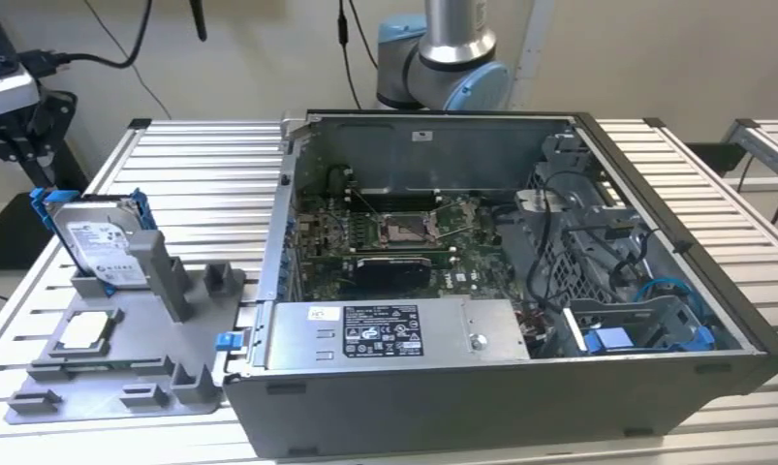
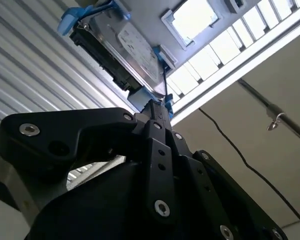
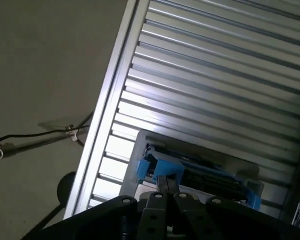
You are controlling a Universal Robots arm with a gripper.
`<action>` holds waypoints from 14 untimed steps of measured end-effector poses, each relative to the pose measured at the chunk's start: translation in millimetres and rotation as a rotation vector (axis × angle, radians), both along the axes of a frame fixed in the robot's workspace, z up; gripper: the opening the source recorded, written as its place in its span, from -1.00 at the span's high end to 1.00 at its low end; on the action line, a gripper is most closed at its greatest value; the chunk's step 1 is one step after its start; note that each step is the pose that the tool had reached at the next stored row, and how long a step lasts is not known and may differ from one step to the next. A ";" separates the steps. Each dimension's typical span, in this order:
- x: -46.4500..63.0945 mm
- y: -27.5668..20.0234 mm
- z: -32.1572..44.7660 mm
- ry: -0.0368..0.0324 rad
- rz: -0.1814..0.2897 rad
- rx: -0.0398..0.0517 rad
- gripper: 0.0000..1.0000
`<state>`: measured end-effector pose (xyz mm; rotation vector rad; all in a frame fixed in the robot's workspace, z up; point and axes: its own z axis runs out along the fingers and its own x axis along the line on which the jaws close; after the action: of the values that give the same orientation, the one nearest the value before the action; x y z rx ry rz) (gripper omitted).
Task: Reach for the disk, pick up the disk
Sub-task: 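Pick up the disk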
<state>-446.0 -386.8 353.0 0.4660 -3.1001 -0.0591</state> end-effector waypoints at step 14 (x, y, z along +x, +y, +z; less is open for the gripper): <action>0.0 0.0 0.0 0.0001 0.254 0.0000 1.00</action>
<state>-446.0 -386.8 353.0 0.8536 -3.0115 -0.0574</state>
